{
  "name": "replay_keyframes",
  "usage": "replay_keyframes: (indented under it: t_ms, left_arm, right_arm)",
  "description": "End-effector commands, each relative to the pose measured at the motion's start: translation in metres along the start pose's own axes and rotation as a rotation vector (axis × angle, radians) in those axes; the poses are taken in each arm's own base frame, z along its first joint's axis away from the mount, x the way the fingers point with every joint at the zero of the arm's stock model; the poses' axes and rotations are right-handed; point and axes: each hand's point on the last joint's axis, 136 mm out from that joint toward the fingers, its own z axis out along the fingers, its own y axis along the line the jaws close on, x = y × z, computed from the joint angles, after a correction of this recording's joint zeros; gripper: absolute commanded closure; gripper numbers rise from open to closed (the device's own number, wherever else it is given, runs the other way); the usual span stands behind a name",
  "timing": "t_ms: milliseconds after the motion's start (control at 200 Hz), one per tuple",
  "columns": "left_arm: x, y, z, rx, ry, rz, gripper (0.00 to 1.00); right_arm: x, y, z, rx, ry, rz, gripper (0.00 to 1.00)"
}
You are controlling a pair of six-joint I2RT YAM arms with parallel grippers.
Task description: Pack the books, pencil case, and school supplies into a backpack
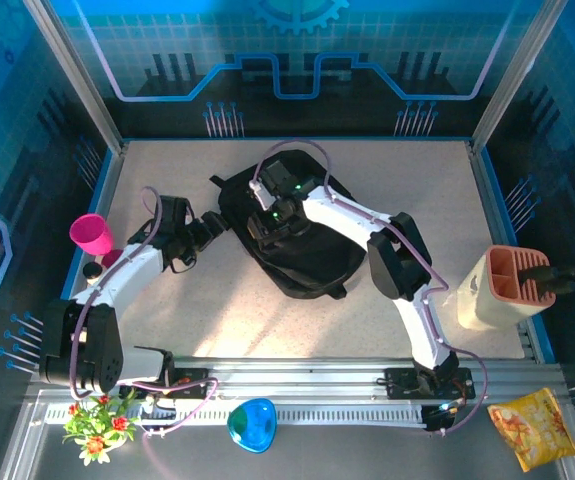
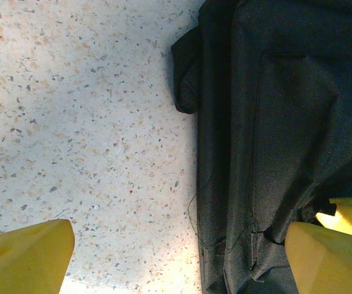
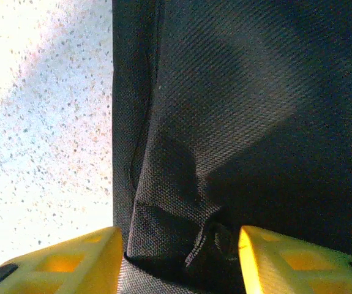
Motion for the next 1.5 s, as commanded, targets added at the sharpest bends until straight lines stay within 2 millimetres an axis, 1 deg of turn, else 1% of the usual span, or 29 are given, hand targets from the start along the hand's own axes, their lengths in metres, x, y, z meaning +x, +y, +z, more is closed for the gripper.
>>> replay_keyframes:
  t_ms: [0,120,230,330,485,550,640,745,825,905,965,1071,1226,1281,1371,1496]
  left_arm:
    - [0.003,0.001,-0.005,0.017,0.012,0.001,0.1]
    - [0.003,0.001,-0.003,0.016,0.016,-0.003,0.1]
    - [0.004,0.002,-0.002,0.015,0.02,-0.009,0.1]
    - [0.006,0.003,0.0,0.016,0.03,-0.014,0.1]
    - [0.008,0.004,0.001,0.016,0.038,-0.016,0.1]
    - [0.01,0.005,0.002,0.017,0.044,-0.016,0.1]
    - [0.013,0.004,0.003,0.03,0.055,-0.02,0.1]
    - [0.016,-0.002,0.004,0.073,0.074,-0.023,0.11]
    - [0.019,-0.013,0.004,0.139,0.097,-0.022,0.13]
    - [0.023,-0.03,0.002,0.23,0.128,-0.018,0.15]
    - [0.025,-0.042,0.001,0.289,0.154,-0.018,0.18]
    - [0.03,-0.055,0.003,0.356,0.199,-0.033,0.24]
    - [0.037,-0.077,0.008,0.436,0.25,-0.027,0.32]
    - [0.04,-0.08,0.013,0.43,0.27,-0.019,0.34]
    - [0.045,-0.084,0.022,0.418,0.297,-0.015,0.42]
    - [0.052,-0.093,0.032,0.411,0.334,0.006,0.45]
  right_arm:
    - [0.011,0.01,0.01,-0.029,0.057,-0.085,0.47]
    - [0.014,0.002,0.019,0.014,0.075,-0.101,0.5]
    - [0.01,-0.002,0.026,0.046,0.063,-0.103,0.55]
    - [0.005,-0.004,0.031,0.077,0.045,-0.089,0.62]
    - [0.006,-0.011,0.036,0.136,0.042,-0.069,0.76]
    - [0.005,-0.012,0.035,0.145,0.035,-0.054,0.85]
    - [0.0,-0.006,0.027,0.124,0.013,-0.045,0.94]
    - [-0.011,0.004,0.008,0.09,-0.042,-0.036,1.0]
    - [-0.016,0.01,-0.007,0.066,-0.083,-0.028,1.0]
    - [-0.019,0.014,-0.024,0.04,-0.127,-0.014,1.0]
    - [-0.018,0.015,-0.033,0.027,-0.147,0.002,1.0]
    - [-0.015,0.016,-0.046,0.002,-0.177,0.027,1.0]
    - [-0.006,0.01,-0.053,-0.004,-0.192,0.06,1.0]
    - [-0.004,0.008,-0.054,-0.004,-0.198,0.073,1.0]
    - [-0.002,0.005,-0.054,-0.002,-0.197,0.088,1.0]
    - [-0.001,0.005,-0.054,-0.007,-0.198,0.092,1.0]
